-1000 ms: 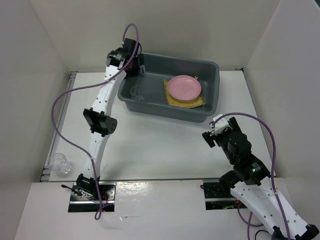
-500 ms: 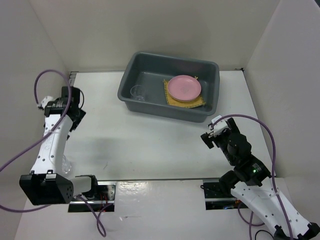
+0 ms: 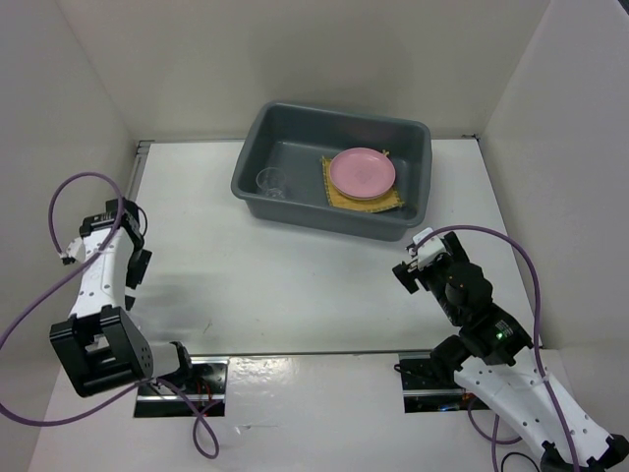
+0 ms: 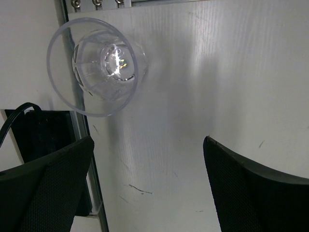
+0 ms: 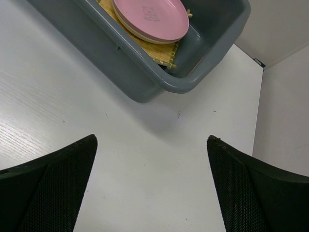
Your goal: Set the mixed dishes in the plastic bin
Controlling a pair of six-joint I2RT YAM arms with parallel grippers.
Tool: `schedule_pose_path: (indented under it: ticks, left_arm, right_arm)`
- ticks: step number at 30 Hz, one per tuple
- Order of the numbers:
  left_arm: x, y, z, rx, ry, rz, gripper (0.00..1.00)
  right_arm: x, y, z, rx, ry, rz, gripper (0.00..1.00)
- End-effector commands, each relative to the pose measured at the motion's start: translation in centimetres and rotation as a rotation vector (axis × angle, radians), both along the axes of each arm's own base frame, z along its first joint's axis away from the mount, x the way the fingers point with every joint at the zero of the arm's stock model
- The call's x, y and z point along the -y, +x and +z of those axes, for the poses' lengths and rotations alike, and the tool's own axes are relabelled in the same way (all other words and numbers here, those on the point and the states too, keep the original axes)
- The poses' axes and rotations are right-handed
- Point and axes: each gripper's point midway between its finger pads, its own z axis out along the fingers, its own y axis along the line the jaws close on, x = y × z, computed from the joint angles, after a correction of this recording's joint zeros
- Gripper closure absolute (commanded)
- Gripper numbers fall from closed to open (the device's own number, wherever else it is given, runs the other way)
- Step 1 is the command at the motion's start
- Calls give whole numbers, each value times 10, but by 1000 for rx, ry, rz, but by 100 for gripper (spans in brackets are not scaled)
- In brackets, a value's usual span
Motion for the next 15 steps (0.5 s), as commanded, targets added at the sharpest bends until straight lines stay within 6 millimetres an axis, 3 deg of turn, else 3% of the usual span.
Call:
schedule_pose_path:
  ticks: [1, 7, 15]
  left_arm:
    - [-4, -4, -7, -9, -1, 54, 0]
    - [-26, -14, -14, -73, 11, 125, 0]
    - [-39, -10, -23, -87, 27, 114, 0]
  right_arm:
    - [-5, 3, 7, 24, 28, 5, 2]
    - [-5, 4, 5, 19, 14, 7, 2]
    - [-6, 5, 3, 11, 9, 7, 2]
